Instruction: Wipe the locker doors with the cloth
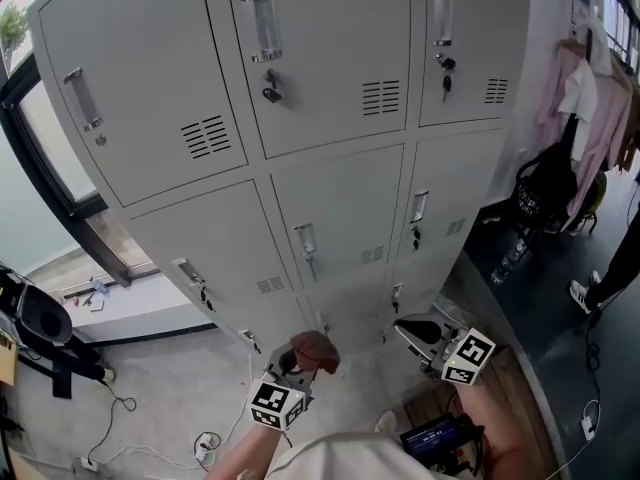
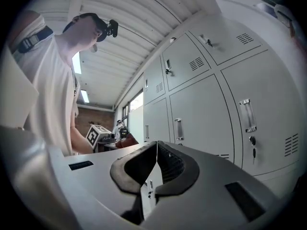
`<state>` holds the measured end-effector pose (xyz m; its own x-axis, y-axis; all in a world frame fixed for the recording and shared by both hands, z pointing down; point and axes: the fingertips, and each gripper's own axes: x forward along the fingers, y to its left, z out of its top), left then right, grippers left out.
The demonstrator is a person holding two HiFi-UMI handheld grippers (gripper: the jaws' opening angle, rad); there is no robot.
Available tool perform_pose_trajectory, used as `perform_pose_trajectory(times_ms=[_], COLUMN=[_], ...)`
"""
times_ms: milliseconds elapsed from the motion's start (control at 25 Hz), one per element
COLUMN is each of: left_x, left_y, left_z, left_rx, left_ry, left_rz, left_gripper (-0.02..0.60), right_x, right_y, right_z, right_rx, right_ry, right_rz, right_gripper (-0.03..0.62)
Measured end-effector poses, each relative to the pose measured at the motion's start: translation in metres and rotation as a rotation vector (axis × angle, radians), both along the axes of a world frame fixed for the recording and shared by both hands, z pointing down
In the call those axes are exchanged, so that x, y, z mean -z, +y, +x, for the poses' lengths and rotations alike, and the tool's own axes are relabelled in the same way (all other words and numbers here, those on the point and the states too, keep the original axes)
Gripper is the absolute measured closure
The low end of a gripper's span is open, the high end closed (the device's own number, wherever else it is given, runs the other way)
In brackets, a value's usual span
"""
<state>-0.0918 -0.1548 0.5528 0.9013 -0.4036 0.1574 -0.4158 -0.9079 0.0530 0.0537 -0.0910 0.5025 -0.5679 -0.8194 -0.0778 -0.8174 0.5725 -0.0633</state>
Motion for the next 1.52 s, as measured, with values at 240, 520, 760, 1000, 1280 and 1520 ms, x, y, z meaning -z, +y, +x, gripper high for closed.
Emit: perform_pose_trajectory(times_ms=[240, 520, 760, 1000, 1280, 1520], left_x=[0.007, 0.012, 0.034, 0.081, 0.167, 0.272], left_y=[-0.016, -0.038, -0.05, -0.077, -0.114, -0.142], left_z=[0.045, 0.076, 0.086, 0.082, 0.074, 0.052], left_rx=[0.093, 0.201, 0.221, 0.201, 0.193, 0.329], left_ry=[-0.008, -0.026, -0.009, 0.044, 0.12, 0.225], left_rz=[0.014, 0.02, 0.04, 0.121, 0.299, 0.493], left_gripper=[0.509, 0.509, 0.509, 0.509, 0.509, 0.509], right_x=[0.004, 0.009, 0.02, 0.039, 0.091, 0.147], right_y=[-0.028, -0.056, -0.084, -0.112, -0.133, -0.139], right_z=[0.048, 0.082, 0.084, 0.078, 0.06, 0.04], right_rx=[0.1, 0.19, 0.248, 0.249, 0.24, 0.234], right_ry=[-0.006, -0.04, -0.04, 0.013, 0.073, 0.136], right_rz=[0.003, 0.001, 0.028, 0.062, 0.129, 0.208], right_gripper=[0.576, 0.577, 0.577, 0.576, 0.577, 0.577])
